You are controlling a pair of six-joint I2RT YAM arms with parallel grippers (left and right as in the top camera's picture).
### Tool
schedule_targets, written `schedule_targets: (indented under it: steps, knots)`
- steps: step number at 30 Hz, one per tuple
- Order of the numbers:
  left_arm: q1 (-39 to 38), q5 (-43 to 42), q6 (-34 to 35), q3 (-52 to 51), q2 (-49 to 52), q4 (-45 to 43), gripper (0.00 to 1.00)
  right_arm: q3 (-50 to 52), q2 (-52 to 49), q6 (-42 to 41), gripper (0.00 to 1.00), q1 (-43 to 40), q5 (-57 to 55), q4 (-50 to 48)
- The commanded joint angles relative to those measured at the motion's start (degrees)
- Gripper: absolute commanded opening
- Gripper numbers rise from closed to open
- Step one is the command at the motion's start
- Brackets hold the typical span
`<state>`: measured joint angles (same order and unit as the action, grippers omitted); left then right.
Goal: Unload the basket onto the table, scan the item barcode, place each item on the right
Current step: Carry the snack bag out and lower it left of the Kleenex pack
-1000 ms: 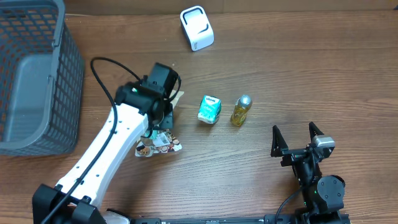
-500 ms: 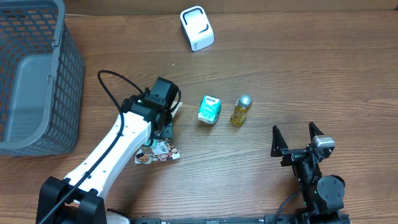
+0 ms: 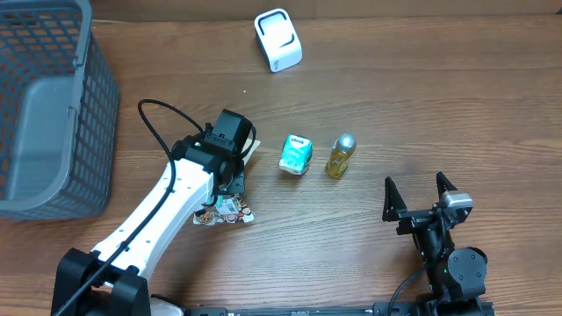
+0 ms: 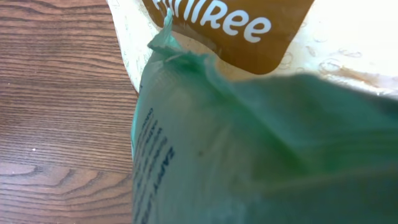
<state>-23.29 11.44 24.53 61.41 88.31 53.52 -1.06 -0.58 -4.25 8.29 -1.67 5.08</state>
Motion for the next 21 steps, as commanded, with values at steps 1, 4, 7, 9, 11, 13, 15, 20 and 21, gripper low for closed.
schedule_targets:
  steps: [1, 4, 7, 9, 11, 13, 15, 20, 21]
  knots:
    - [-0.5, 2.4, 0.9, -0.3, -0.2, -0.2, 0.15, 0.6, 0.4, 0.2, 1.00, -0.2, 0.3, -0.4]
    - [-0.5, 3.1, 0.7, -0.3, 0.7, -0.2, 0.15, 0.6, 0.4, 0.2, 1.00, -0.2, 0.3, -0.4]
    - [-1.0, 3.1, 0.8, -0.3, 2.9, 0.0, 0.18, 0.6, 0.4, 0.2, 1.00, -0.2, 0.3, -0.4]
    - [-1.3, 3.1, 0.8, -0.3, 4.6, 0.0, 0.18, 0.6, 0.4, 0.2, 1.00, -0.2, 0.3, -0.4]
    - [-1.4, 3.2, 0.7, -0.3, 6.1, -0.1, 0.20, 0.6, 0.4, 0.2, 1.00, -0.2, 0.3, -0.4]
    - [-1.4, 3.1, 0.8, -0.3, 7.9, -0.2, 0.21, 0.6, 0.4, 0.2, 1.00, -0.2, 0.3, -0.4]
    - [-1.5, 3.1, 0.8, -0.3, 9.1, -0.4, 0.21, 0.6, 0.4, 0.2, 1.00, -0.2, 0.3, -0.4]
    - [-1.5, 1.2, 0.7, -0.3, 10.7, -1.5, 0.40, 0.6, 0.4, 0.2, 1.00, -0.2, 0.3, -0.4]
    - [-1.5, 0.8, 0.8, -0.3, 10.7, -1.6, 0.55, 0.6, 0.4, 0.2, 1.00, -0.2, 0.3, -0.4]
